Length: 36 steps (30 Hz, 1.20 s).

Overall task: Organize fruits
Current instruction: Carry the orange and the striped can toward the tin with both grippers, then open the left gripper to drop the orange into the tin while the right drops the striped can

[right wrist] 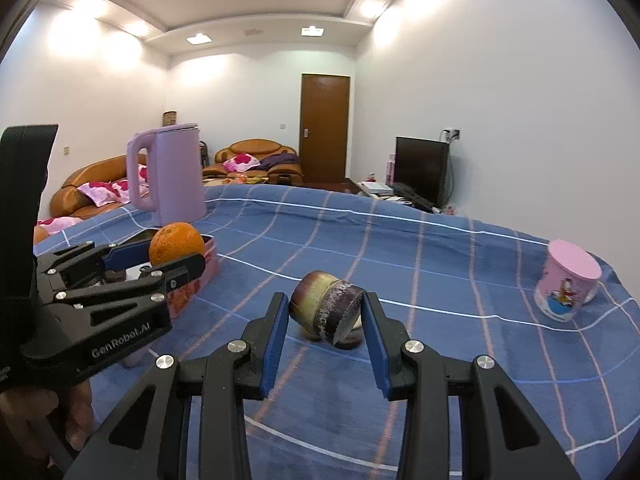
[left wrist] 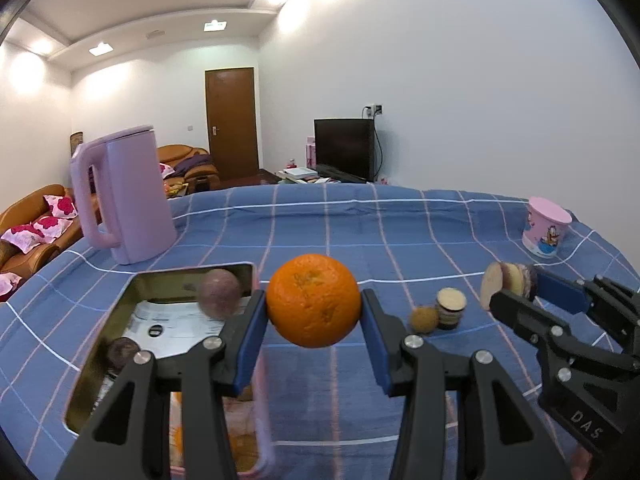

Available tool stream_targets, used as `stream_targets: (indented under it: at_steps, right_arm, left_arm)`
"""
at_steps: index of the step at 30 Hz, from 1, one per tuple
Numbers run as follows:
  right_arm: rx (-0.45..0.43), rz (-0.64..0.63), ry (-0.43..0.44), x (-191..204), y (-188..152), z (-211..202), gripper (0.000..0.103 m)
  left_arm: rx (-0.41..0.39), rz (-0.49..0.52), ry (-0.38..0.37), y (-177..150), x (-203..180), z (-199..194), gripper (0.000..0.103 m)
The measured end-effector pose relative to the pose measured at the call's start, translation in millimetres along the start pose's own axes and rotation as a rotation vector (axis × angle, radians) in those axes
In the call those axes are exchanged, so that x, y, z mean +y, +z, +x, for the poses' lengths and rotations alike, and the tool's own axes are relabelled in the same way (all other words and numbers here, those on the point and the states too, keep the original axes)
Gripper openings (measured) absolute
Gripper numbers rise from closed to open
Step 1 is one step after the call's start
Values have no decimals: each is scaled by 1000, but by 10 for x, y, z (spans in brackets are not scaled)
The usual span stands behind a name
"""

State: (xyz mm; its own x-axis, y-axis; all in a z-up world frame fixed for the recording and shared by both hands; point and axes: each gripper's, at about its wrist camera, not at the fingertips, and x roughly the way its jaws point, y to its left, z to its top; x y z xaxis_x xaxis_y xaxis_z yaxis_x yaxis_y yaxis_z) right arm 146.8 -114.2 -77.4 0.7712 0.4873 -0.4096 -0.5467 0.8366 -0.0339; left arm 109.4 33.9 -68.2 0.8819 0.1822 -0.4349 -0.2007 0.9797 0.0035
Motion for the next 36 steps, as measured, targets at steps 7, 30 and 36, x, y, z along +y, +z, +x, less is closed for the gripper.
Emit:
stream_targets:
  at_steps: [7, 30, 36]
  right_arm:
    - [4, -28, 48, 258, 122, 134, 39]
    - [31, -112, 195, 1087, 421, 566, 40]
    - [44, -119, 211, 1203, 440, 674, 40]
  left_arm:
    - [4, -10, 36, 42, 283, -53, 48]
    - [86, -51, 149, 20, 1063, 136, 48]
    - [98, -54, 155, 3, 1155, 159, 48]
